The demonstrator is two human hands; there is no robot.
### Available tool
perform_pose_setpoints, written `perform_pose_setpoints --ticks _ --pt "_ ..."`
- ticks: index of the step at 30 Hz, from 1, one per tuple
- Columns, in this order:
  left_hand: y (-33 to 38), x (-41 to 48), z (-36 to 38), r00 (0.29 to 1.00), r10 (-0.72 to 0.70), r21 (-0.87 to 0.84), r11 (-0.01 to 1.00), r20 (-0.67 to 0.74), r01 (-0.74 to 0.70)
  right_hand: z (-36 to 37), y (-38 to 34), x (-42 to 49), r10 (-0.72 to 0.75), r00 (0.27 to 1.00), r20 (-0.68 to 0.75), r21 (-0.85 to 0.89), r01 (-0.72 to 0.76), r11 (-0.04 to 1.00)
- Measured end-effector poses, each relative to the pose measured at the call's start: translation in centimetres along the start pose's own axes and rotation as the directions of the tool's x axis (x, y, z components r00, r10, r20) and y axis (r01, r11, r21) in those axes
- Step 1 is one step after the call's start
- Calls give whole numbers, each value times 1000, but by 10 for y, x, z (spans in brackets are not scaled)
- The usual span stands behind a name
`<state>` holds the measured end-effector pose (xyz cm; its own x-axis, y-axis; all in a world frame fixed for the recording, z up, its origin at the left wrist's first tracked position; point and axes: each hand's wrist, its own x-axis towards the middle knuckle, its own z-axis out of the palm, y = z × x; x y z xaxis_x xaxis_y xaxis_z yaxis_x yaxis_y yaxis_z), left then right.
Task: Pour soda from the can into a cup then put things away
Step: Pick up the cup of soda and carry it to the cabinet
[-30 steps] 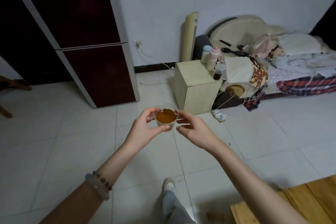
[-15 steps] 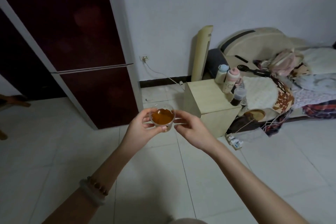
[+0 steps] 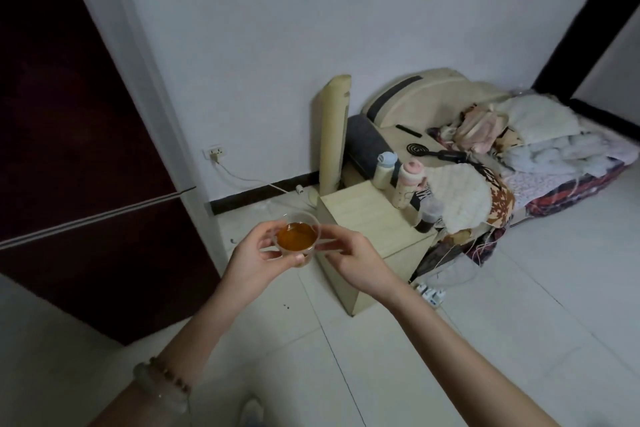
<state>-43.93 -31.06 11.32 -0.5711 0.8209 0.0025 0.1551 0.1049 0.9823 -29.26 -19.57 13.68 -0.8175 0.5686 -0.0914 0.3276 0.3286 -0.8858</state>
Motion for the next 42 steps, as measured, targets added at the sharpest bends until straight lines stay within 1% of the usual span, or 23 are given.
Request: perform_pose_setpoints --ticks 6,9,17,20,25,30,35,37,42 --pt "-6 104 -50 986 29 21 999 162 -32 12 -22 82 86 987 -134 53 -79 995" --pt "-5 152 -70 971 67 28 997 228 -75 13 -34 119 91 976 -199 71 -79 994" --pt "-7 247 -80 927 65 51 995 370 -90 3 -32 192 154 939 -307 106 -127 986" --pt "-9 278 -68 908 55 72 993 415 -93 -7 -21 212 192 924 -332 116 -162 980" --pt "-16 333 -35 853 43 101 989 520 -111 -33 9 242 251 876 -412 135 -213 968" --pt "-14 390 11 783 43 101 986 620 -134 -67 43 271 303 804 -512 171 -251 953" --pt "-6 445 59 693 35 90 986 720 -143 -107 69 291 369 717 -591 216 -300 929" --pt "-4 465 77 665 52 69 986 745 -155 -124 76 299 388 695 -605 231 -313 921" --pt "-3 503 114 618 78 56 979 782 -195 -155 94 312 426 674 -603 242 -355 903"
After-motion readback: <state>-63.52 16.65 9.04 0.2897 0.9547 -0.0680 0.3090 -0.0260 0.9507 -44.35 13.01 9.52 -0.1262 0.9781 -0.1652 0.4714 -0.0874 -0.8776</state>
